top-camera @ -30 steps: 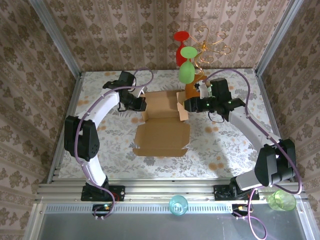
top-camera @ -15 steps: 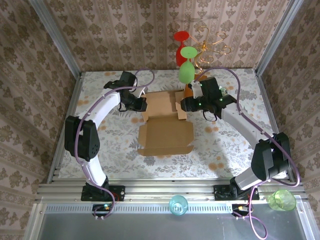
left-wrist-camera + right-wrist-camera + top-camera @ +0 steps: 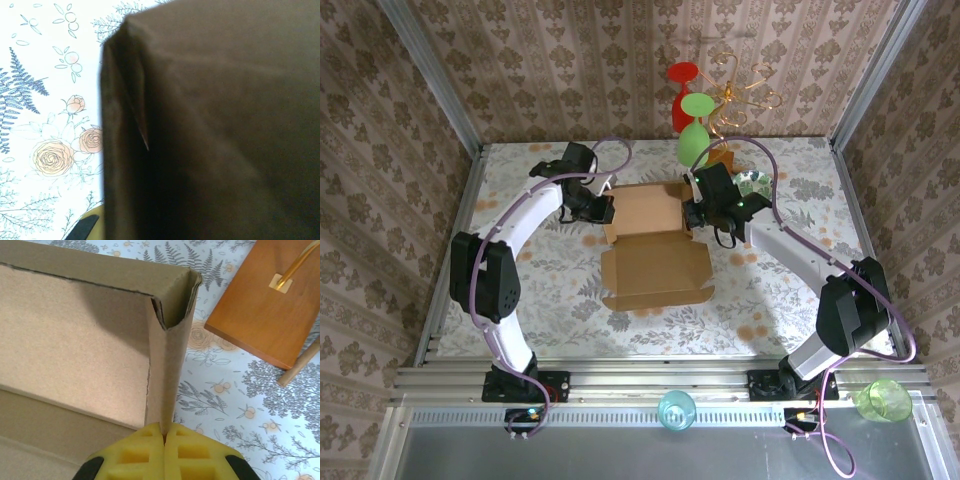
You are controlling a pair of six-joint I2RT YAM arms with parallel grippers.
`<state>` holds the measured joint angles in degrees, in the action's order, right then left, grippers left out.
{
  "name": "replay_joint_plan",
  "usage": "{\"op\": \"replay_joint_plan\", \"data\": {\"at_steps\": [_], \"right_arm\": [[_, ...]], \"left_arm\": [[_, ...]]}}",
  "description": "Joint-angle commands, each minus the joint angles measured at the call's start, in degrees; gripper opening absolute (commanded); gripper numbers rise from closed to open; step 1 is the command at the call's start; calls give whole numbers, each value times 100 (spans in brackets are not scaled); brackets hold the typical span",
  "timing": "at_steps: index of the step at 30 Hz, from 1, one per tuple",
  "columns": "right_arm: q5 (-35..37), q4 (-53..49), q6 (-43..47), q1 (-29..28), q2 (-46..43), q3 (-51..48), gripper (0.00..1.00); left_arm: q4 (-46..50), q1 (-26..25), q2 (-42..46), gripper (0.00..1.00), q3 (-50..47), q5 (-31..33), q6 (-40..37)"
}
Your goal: Fold the paper box
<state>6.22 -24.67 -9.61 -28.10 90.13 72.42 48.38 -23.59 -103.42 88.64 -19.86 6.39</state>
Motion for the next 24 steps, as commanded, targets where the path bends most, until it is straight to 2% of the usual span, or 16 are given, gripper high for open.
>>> {"op": "replay_joint_plan", "data": {"at_steps": [1, 11, 24], "right_arm": [[390, -9, -29, -47, 46, 39, 0], [117, 114, 82, 110, 66, -48, 19], [-270, 166, 16, 164, 408, 136, 30]], "left_arm": [[101, -82, 39, 0, 246, -283, 18], [119, -84, 76, 0, 207, -334, 20], [127, -84, 93, 0, 235, -370, 55]]}}
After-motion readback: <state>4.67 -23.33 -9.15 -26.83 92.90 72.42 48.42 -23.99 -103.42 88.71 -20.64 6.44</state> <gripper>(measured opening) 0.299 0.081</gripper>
